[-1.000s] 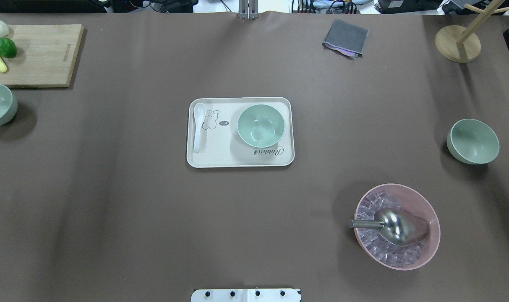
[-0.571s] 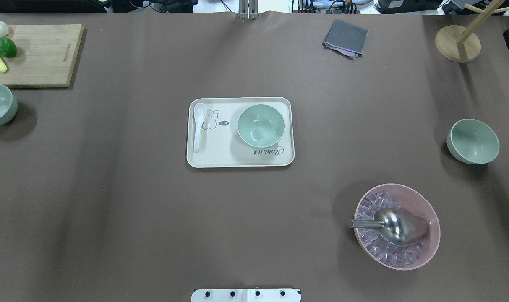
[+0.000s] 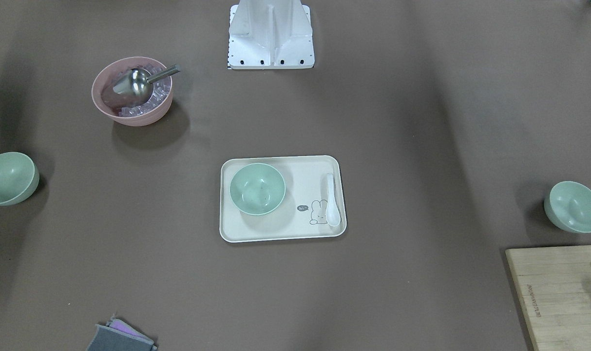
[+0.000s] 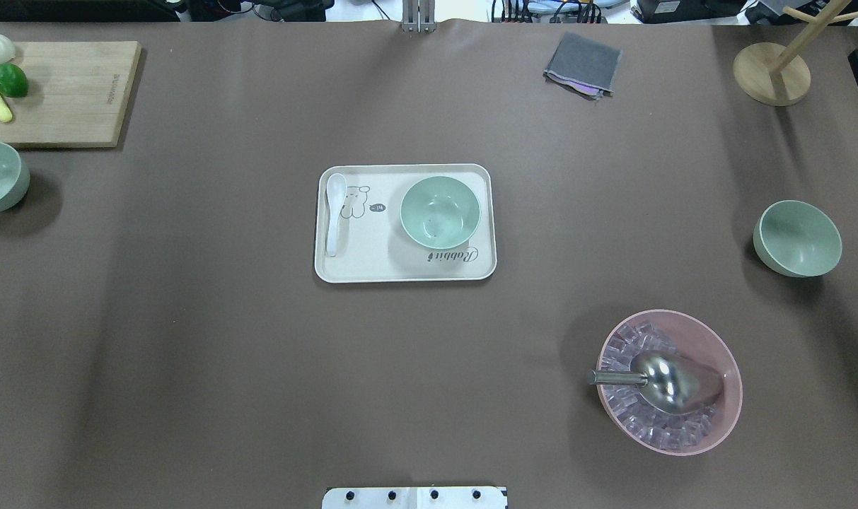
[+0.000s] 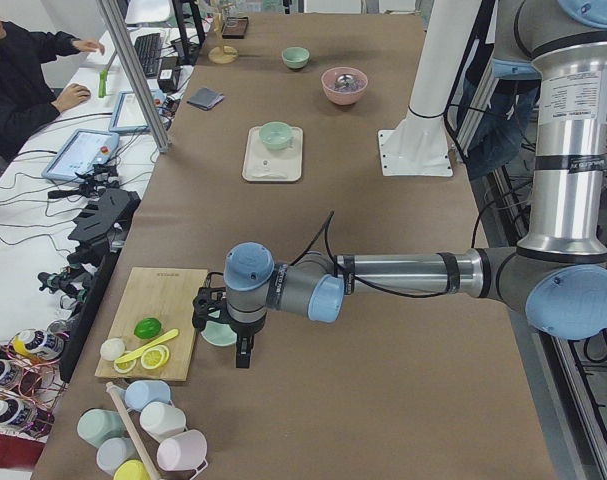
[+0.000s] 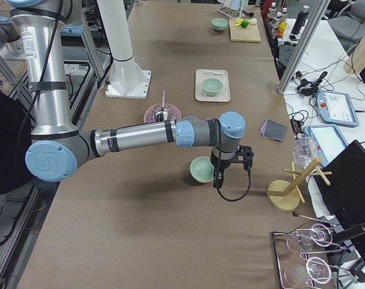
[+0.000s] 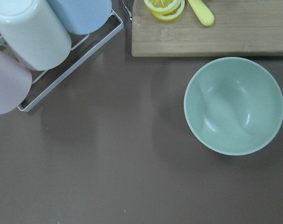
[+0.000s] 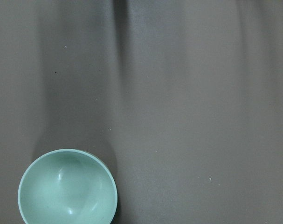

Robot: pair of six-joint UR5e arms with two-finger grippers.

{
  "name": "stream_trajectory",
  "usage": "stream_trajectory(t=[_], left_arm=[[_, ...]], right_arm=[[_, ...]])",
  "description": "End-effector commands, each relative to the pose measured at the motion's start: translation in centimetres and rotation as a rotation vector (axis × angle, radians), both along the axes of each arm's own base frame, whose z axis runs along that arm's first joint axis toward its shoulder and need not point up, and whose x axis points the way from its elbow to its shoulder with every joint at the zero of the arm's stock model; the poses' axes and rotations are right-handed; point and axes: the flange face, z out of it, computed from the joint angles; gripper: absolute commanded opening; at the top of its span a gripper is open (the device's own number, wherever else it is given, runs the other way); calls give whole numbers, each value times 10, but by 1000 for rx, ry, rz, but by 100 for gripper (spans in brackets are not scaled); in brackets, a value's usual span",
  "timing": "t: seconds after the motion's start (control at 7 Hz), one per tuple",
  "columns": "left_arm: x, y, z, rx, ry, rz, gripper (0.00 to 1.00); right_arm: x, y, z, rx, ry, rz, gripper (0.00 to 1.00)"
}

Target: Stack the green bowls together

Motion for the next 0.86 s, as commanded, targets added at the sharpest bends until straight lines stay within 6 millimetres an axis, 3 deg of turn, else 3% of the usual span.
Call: stream_trajectory(t=[0.0,0.14,0.29,0.43,0.71], left_arm=[[24,-46,7,20,49,-40,98],[33,-73,-1,23,51,-35,98],[55,-84,2,33,50,-3,98],[92,-85,17,45,56,42,98],[129,-89,29,5,55,72,97]], right_arm=[[-4,-5,-3,-8,-1,9,100],[-3,-7,-3,-10,-2,11,100],[-4,-8,-5,-8,-4,12,100],[-4,-10,-6,-9,-6,17,100],[-5,-11,-9,-8,-6,19,100]])
